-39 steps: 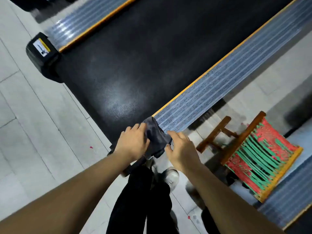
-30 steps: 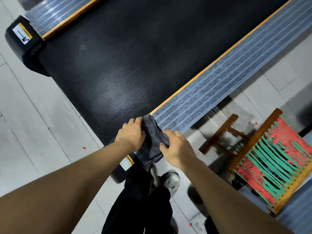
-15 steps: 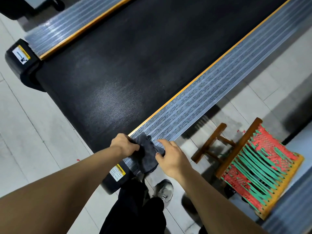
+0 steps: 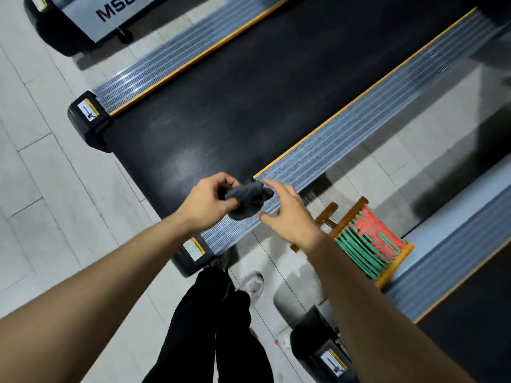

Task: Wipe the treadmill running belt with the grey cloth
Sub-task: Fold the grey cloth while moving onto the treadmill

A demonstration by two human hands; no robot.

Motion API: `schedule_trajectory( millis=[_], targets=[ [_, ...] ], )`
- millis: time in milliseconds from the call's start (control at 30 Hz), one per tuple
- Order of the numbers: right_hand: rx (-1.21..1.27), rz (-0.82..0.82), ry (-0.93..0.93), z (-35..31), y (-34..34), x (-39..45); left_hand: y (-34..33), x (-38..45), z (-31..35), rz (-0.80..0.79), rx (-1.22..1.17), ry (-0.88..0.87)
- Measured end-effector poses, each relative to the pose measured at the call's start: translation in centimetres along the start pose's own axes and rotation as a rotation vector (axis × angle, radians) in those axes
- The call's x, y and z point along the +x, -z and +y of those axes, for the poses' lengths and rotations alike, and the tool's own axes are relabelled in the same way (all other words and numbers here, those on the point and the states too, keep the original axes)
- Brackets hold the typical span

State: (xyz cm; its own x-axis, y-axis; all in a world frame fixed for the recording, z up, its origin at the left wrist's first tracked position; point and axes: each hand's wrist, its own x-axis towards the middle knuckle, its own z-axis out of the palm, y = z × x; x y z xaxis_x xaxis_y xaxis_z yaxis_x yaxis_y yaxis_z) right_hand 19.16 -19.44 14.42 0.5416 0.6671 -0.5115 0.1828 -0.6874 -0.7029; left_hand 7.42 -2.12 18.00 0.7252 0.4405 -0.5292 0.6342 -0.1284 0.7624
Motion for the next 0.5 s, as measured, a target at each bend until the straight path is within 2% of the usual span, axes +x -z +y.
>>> schedule_trajectory(
  millis=[233,367,500],
  targets=[
    [-0.057,0.062,0.156,-7.8,8.0,-4.3,3.5,-6.2,12.1,-0.007,-0.155,-0.181],
    [-0.079,0.023,0.169,-11.5,12.0,-5.2,5.8,-8.5,17.1,-0.007,-0.195,-0.246],
    [0.054,-0.027,0.152,-15.0,16.2,-5.6,8.8,-8.3,20.9,0.014,-0.164,-0.322]
  ],
)
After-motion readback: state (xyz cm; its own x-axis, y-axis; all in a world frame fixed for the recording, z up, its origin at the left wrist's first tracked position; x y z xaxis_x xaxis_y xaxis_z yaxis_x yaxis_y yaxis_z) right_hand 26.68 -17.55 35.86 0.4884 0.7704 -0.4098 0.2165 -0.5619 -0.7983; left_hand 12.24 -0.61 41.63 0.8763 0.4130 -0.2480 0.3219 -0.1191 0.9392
